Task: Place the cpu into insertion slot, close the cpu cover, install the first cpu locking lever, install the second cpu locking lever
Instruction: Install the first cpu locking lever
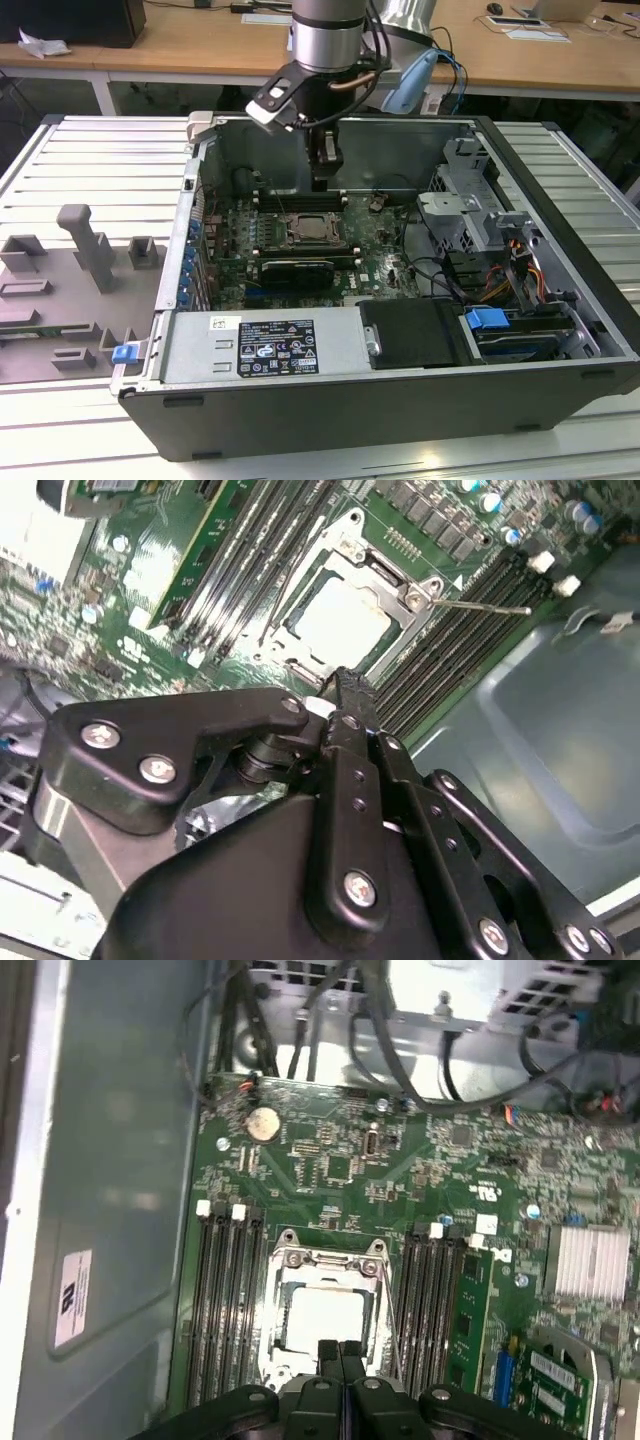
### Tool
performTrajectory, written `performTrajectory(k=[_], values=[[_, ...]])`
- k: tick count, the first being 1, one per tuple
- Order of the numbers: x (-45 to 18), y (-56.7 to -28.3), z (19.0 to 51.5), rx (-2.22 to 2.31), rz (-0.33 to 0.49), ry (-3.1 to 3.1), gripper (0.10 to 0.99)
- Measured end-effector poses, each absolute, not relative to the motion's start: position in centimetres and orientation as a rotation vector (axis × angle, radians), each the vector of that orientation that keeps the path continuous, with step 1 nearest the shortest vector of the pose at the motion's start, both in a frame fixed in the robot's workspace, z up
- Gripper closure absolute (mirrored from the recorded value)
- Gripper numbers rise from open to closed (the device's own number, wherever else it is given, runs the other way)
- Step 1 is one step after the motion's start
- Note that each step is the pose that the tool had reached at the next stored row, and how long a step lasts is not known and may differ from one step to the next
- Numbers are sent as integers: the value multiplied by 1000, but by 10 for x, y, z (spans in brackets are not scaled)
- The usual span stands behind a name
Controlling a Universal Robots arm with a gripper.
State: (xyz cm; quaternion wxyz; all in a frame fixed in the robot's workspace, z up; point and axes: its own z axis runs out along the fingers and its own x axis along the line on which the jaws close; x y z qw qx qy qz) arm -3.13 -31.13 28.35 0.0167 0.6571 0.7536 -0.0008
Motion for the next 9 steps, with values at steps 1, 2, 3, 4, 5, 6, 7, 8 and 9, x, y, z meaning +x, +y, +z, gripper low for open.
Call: performTrajectory(k=[1,2,3,4,5,6,7,8,9], values=[[-31,-311,283,2003,-1,2376,980],[-31,-311,283,1968,-1,2406,980],[-31,-311,283,1917,0,2446,980],[-31,-311,283,1877,-1,2476,980],[-31,-311,283,1841,-1,2502,980],[-31,-311,283,1815,-3,2520,980],[-31,-311,283,1788,-5,2538,980],[-31,-311,283,1754,-7,2559,980],[-31,-311,283,1717,-8,2583,980]])
